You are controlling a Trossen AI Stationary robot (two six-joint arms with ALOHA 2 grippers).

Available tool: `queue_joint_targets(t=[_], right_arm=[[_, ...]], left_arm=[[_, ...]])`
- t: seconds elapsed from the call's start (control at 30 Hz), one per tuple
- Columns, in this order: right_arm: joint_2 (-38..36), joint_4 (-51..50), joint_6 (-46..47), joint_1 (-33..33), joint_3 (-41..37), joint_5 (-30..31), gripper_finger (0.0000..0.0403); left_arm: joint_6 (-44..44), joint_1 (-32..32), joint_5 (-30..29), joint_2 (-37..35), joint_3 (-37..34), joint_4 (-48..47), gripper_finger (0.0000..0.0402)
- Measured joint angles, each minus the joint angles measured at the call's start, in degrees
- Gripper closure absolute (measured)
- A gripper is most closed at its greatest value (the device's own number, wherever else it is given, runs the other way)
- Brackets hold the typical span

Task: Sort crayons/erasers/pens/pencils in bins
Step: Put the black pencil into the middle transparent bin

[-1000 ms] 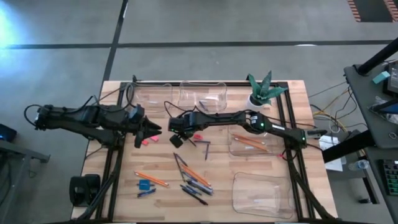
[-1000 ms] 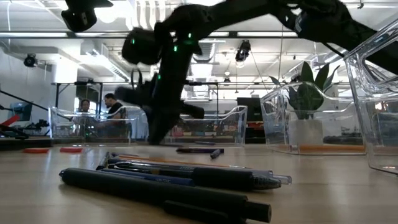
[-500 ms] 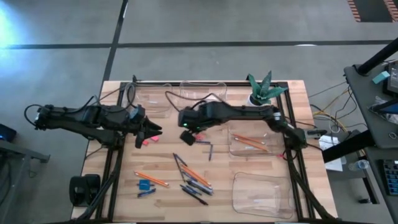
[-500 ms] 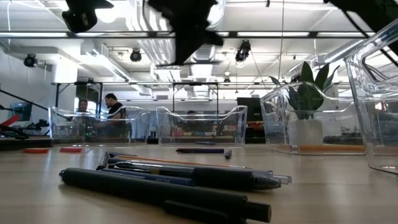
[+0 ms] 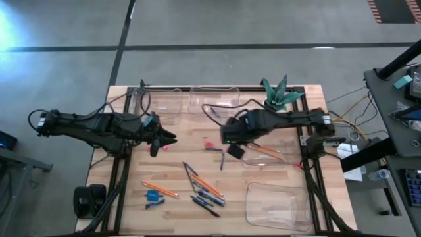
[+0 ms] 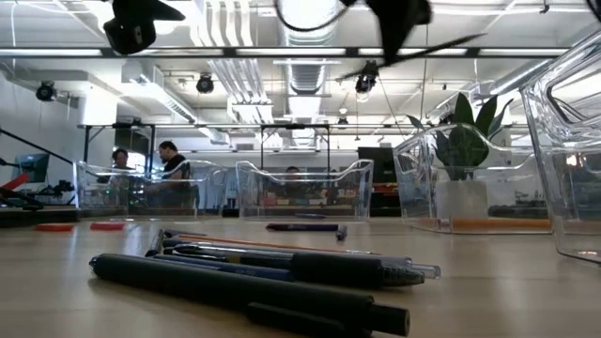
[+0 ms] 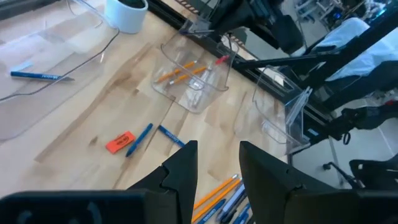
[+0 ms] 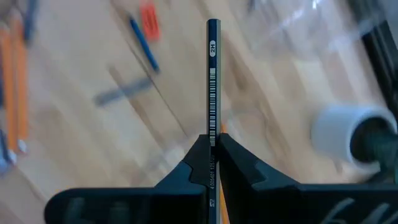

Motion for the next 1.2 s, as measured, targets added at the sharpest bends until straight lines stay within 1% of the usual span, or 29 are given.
queue_joint_targets(t=[0.13, 0.3, 0.53, 0.83, 1.07, 1.2], right_arm=[[-6.5, 0.3, 4.0, 0.3, -12.4, -0.5, 0.0392], [-13.2, 4.1, 7.5, 0.4, -25.8, -1.6, 0.0392], [-18.0, 13.8, 8.1, 0.3, -40.8, -6.1, 0.0391], [-18.1, 22.3, 7.3, 0.0, -52.3, -6.2, 0.0391], [-18.1, 33.5, 7.5, 0.0, -58.7, -6.2, 0.0390], [-18.1, 37.4, 7.6, 0.0, -60.5, -6.2, 0.0390]], left_arm=[[-1.0, -0.2, 0.0, 2.1, 0.0, 0.9, 0.0297], [-1.5, -0.2, 0.3, 5.0, 0.0, 1.1, 0.0297], [-2.9, -0.2, 0.5, 9.2, 0.0, 2.1, 0.0297], [-3.0, -0.2, 1.7, 12.8, 0.0, 6.3, 0.0297], [-3.1, -0.2, 1.8, 13.6, 0.0, 8.7, 0.0297], [-4.3, -0.3, 1.9, 13.5, 0.0, 8.4, 0.0297]])
